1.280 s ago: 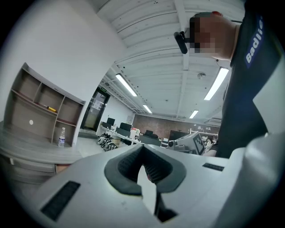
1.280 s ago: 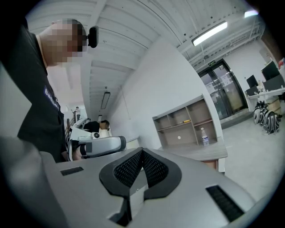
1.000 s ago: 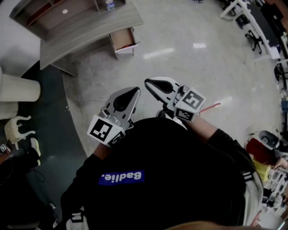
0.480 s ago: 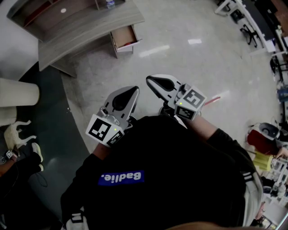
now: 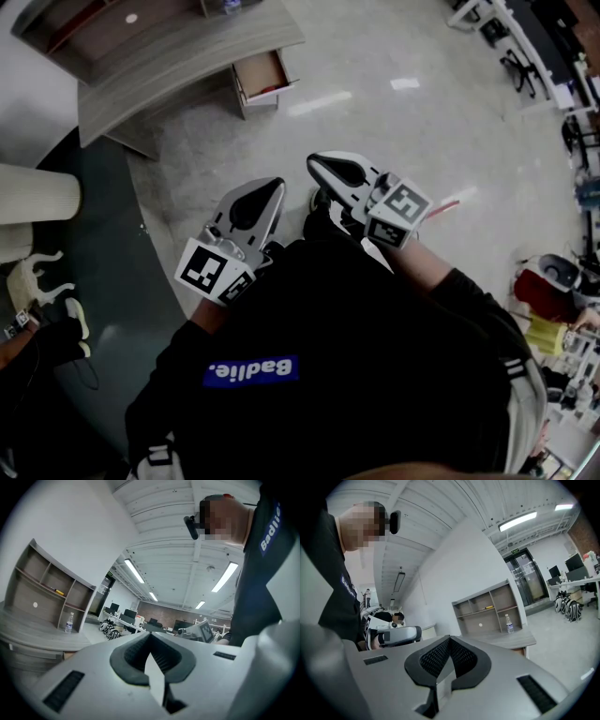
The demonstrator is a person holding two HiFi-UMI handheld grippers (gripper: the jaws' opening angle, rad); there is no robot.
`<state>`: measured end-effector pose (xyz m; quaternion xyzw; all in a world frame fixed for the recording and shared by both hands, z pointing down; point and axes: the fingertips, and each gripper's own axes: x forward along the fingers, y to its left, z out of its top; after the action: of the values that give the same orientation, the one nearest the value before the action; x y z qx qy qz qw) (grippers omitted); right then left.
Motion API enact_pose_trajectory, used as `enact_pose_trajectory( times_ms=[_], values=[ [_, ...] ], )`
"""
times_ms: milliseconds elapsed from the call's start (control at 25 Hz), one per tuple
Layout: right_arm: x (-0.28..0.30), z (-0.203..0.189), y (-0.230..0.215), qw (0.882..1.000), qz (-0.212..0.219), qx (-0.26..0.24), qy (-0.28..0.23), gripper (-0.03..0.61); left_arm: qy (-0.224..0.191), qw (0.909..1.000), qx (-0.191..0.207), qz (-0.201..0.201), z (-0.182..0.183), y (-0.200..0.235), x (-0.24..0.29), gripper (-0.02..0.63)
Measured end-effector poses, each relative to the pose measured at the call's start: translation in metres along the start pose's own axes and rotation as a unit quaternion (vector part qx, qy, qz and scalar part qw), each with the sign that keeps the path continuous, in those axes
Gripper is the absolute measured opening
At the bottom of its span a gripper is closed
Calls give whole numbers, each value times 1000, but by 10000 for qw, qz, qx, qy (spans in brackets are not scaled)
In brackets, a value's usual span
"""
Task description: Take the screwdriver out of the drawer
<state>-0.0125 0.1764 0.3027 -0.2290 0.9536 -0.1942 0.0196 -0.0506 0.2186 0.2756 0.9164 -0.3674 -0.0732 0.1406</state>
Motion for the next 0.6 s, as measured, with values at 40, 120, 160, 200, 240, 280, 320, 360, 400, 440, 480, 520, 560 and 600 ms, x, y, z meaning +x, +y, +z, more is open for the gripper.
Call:
enact_pose_trajectory(
  times_ms=[40,120,160,200,240,280,320,360,400,440,480,520,560,600],
  values=[
    [1,0,-6,10000,14,-16,6,28,-3,10000,7,29,0,3,3,2],
    [4,2,-19,10000,44,-60,45,28,24,9999,-3,107,-1,10,11,2],
    [6,4,-27,9999,67,-84,79,28,53,9999,-15,154,-2,14,16,2],
    [9,5,-36,9998,104,-116,112,28,75,9998,-24,208,-2,20,22,2],
    [12,7,-45,9997,150,-137,132,28,91,9996,-22,265,-2,26,28,2],
    [17,9,-55,9996,195,-139,144,28,101,9994,-1,324,-1,33,34,2],
    [21,10,-65,9995,240,-128,160,28,100,9992,25,384,0,40,41,2],
    [25,12,-75,9994,288,-114,181,28,93,9989,36,451,0,46,48,2],
    [29,14,-84,9992,346,-98,199,28,92,9986,27,524,1,53,56,2],
    [32,18,-94,9989,411,-81,205,28,105,9981,5,599,0,59,64,2],
    [36,21,-104,9987,477,-66,195,28,128,9977,-21,671,0,66,73,2],
    [39,24,-115,9984,524,-68,194,28,151,9972,-43,737,0,73,81,2],
    [43,25,-127,9982,542,-93,223,28,159,9967,-64,795,0,81,90,2],
    [47,25,-139,9981,548,-110,265,28,153,9963,-89,847,1,89,97,2]
  ],
)
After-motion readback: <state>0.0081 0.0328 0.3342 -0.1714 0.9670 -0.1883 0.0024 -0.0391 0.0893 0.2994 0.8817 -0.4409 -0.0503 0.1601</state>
